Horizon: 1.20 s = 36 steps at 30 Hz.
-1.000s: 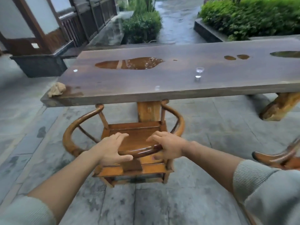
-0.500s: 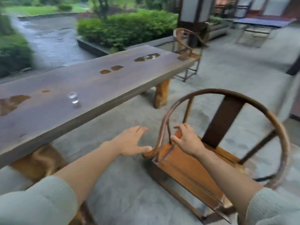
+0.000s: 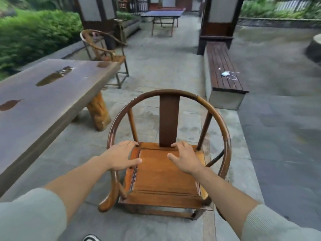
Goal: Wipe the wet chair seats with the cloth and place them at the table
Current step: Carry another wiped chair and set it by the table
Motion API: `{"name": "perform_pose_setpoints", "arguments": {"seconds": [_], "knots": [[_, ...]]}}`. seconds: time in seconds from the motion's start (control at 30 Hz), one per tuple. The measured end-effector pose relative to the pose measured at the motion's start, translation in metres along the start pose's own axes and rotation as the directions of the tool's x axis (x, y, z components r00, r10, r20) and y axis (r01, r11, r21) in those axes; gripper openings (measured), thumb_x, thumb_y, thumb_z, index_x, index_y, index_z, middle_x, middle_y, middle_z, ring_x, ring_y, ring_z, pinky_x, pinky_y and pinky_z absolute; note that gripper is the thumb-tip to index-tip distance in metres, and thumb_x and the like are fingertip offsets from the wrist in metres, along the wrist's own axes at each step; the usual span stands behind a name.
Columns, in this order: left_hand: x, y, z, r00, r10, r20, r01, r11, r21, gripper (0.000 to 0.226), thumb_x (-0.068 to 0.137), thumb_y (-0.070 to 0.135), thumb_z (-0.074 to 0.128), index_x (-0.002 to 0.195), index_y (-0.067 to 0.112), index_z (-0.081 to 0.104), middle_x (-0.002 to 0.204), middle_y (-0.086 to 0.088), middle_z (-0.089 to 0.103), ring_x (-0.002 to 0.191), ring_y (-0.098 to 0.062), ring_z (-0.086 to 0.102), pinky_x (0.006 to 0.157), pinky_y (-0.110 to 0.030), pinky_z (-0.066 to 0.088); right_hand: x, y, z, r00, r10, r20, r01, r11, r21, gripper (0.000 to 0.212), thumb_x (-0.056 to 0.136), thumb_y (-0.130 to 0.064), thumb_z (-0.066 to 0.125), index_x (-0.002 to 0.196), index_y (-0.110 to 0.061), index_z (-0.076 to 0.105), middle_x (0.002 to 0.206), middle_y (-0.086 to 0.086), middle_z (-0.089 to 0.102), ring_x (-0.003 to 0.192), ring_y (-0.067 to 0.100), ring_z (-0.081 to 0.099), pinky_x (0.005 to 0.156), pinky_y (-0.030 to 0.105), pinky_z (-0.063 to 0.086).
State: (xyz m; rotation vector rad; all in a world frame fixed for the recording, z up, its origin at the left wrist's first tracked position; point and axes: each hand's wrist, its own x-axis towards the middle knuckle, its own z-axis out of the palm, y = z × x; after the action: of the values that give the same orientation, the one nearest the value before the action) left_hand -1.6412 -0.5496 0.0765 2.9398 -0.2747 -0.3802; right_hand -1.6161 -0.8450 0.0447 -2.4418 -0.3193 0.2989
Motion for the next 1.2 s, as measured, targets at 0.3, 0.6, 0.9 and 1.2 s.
{"name": "perform_pose_setpoints", "arguments": {"seconds": [0.3, 0.6, 0.9, 1.2], "knots": [[0.123, -0.152, -0.010, 0.947, 0.318, 0.046, -0.321, 0.945, 0.060, 0.069, 0.092, 0.054, 0.054, 0.147, 0.017, 0.035, 0.139, -0.007, 0.044, 0.130, -0.026, 0.045, 0.106, -0.040, 0.040, 0.128, -0.078, 0.080, 0.978, 0.169, -0.120, -0.171, 0.985, -0.006, 0.055, 0.094, -0.054, 0.059, 0.142, -0.027, 0.052, 0.140, -0.001, 0.044, 0.130, 0.021, 0.048, 0.104, 0.035, 0.042], [0.199, -0.343, -0.059, 0.853, 0.504, 0.138, -0.513, 0.857, 0.044, 0.059, 0.093, 0.040, 0.054, 0.144, 0.015, 0.037, 0.140, -0.012, 0.043, 0.130, -0.030, 0.041, 0.107, -0.042, 0.037, 0.294, -0.211, 0.161, 0.888, 0.390, -0.243, -0.355, 0.918, 0.176, 0.042, 0.099, -0.030, 0.065, 0.136, -0.011, 0.059, 0.135, 0.009, 0.054, 0.128, 0.023, 0.055, 0.101, 0.023, 0.034], [0.307, -0.421, -0.120, 0.804, 0.581, 0.122, -0.590, 0.805, 0.056, 0.062, 0.095, 0.044, 0.052, 0.146, 0.016, 0.033, 0.142, -0.009, 0.040, 0.132, -0.028, 0.039, 0.107, -0.044, 0.038, 0.406, -0.246, 0.129, 0.672, 0.613, -0.415, -0.491, 0.789, 0.369, 0.049, 0.097, -0.039, 0.064, 0.135, -0.007, 0.061, 0.125, 0.009, 0.068, 0.124, 0.029, 0.060, 0.094, 0.029, 0.039], [0.499, -0.307, -0.165, 0.519, 0.848, 0.108, -0.852, 0.503, 0.142, 0.056, 0.091, 0.036, 0.056, 0.141, 0.016, 0.039, 0.139, -0.009, 0.045, 0.127, -0.028, 0.044, 0.101, -0.039, 0.040, 0.482, -0.184, 0.055, 0.399, 0.709, -0.582, -0.552, 0.692, 0.465, 0.047, 0.090, -0.045, 0.071, 0.121, -0.012, 0.057, 0.112, 0.006, 0.069, 0.107, 0.027, 0.066, 0.091, 0.038, 0.053]]}}
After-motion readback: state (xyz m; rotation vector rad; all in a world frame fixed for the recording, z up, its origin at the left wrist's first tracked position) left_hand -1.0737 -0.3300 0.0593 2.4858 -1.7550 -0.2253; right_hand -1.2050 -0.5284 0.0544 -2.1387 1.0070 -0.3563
